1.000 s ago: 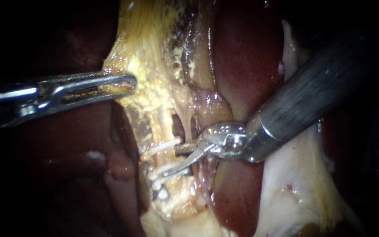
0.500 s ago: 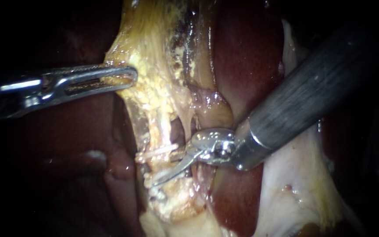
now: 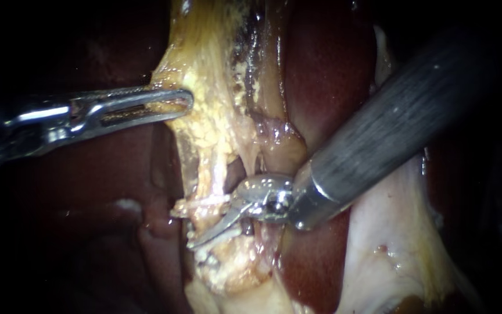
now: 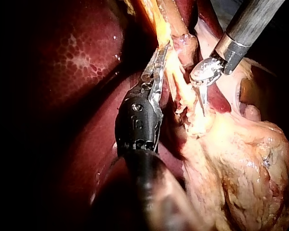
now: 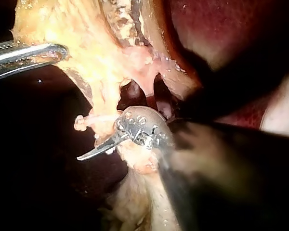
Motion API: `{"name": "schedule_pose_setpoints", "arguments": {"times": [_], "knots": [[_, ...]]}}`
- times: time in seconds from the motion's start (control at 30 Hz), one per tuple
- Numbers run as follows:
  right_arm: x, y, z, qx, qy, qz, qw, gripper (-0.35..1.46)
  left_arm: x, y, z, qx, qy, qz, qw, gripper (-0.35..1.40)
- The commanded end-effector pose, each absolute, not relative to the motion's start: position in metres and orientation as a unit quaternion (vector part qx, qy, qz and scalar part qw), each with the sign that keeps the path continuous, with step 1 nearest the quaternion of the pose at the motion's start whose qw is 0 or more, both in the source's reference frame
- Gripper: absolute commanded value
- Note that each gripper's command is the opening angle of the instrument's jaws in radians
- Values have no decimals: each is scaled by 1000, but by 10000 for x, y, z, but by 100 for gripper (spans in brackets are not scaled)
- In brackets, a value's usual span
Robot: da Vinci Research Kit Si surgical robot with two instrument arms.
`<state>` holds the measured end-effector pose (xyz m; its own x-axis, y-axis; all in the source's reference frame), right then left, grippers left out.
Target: Go to the cutting position left tube
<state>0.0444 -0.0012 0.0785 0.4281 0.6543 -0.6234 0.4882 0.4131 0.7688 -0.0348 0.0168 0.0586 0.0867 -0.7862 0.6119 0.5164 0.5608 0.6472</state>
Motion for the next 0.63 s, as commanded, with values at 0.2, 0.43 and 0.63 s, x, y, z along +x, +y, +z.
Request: {"name": "schedule_pose_setpoints", "arguments": {"times": [0.2, 0.43, 0.63], "knots": [[442, -8, 785, 539, 530, 66, 651, 128, -347, 168, 586, 134, -505, -449, 725, -35], [441, -7, 787, 541, 529, 68, 650, 128, -347, 168, 586, 134, -505, -449, 725, -35], [441, -7, 787, 541, 529, 68, 650, 128, -347, 168, 586, 134, -505, -449, 725, -35]]}}
